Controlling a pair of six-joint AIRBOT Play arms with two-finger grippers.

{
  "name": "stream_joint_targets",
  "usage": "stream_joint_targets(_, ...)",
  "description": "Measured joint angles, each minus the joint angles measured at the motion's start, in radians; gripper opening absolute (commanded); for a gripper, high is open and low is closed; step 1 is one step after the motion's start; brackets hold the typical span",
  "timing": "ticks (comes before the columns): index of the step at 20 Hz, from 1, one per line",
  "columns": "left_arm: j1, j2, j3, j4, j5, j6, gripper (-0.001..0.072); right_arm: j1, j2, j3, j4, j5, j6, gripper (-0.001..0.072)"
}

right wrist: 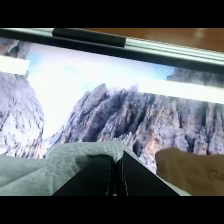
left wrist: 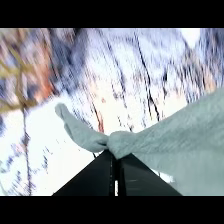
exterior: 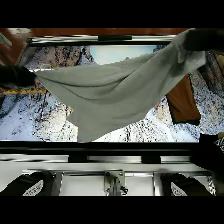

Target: Fold the shirts.

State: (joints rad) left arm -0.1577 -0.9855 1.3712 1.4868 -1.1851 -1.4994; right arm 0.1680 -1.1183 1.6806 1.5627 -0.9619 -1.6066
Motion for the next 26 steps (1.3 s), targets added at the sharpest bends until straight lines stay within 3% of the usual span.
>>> stream_joint_targets(4,-0.001,-0.009,-0.271,-0.164,0.117,-0.01,0.0031,0.0,-0.245,-0.001,0.061,0.121,0.069,0.0062)
stream_joint_targets(7,-0.001,-0.025,-0.412,-0.286,0.226,-0.013,0.0031,0.001,-0.418,-0.001,0.189,0.121,0.113,0.0089)
stream_joint_targets(8,-0.001,-0.032,-0.438,-0.314,0.255,-0.013,0.0031,0.002,-0.458,-0.001,0.232,0.106,0.123,0.0179)
stream_joint_targets(9,-0.001,-0.037,-0.456,-0.334,0.278,-0.012,0.0031,0.002,-0.489,-0.001,0.269,0.077,0.13,0.0582)
stream_joint_targets(10,-0.001,-0.041,-0.469,-0.349,0.295,-0.011,0.0032,-0.001,-0.506,0.0,0.297,0.045,0.13,0.064)
stream_joint_targets(16,0.0,-0.049,-0.474,-0.389,0.344,0.048,0.0031,-0.068,-0.435,-0.031,0.361,-0.273,0.092,0.0638)
stream_joint_targets(19,0.0,-0.05,-0.463,-0.392,0.348,0.073,0.0032,-0.059,-0.376,-0.22,0.43,-0.348,0.087,0.0638)
stream_joint_targets(21,0.0,-0.049,-0.457,-0.393,0.339,0.097,0.0032,-0.031,-0.35,-0.395,0.515,-0.314,0.088,0.0638)
stream_joint_targets(26,0.0,-0.047,-0.449,-0.395,0.32,0.153,0.0032,0.082,-0.335,-0.681,0.708,-0.076,0.148,0.0638)
